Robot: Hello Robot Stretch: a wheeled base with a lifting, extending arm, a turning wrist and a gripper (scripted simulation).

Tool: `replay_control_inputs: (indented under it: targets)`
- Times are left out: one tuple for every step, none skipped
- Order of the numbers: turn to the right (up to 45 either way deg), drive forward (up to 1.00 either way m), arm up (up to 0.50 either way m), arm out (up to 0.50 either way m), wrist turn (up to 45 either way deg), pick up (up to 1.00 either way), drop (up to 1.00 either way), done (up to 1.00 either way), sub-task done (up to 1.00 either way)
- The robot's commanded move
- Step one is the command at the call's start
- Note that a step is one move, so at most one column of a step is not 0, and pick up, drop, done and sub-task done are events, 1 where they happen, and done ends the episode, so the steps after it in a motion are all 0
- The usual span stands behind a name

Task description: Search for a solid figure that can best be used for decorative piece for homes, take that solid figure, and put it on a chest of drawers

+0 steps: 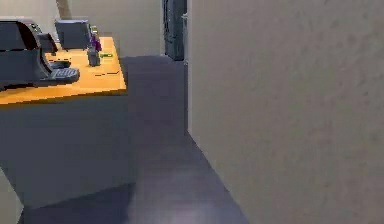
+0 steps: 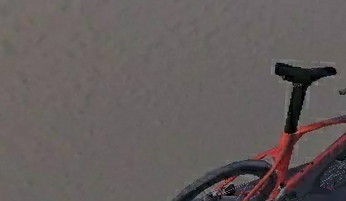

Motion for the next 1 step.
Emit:
replay_control_inputs:
  targets:
    - [0.0, 1.0, 0.0, 0.0, 0.0, 0.0, 0.0, 0.0, 0.0]
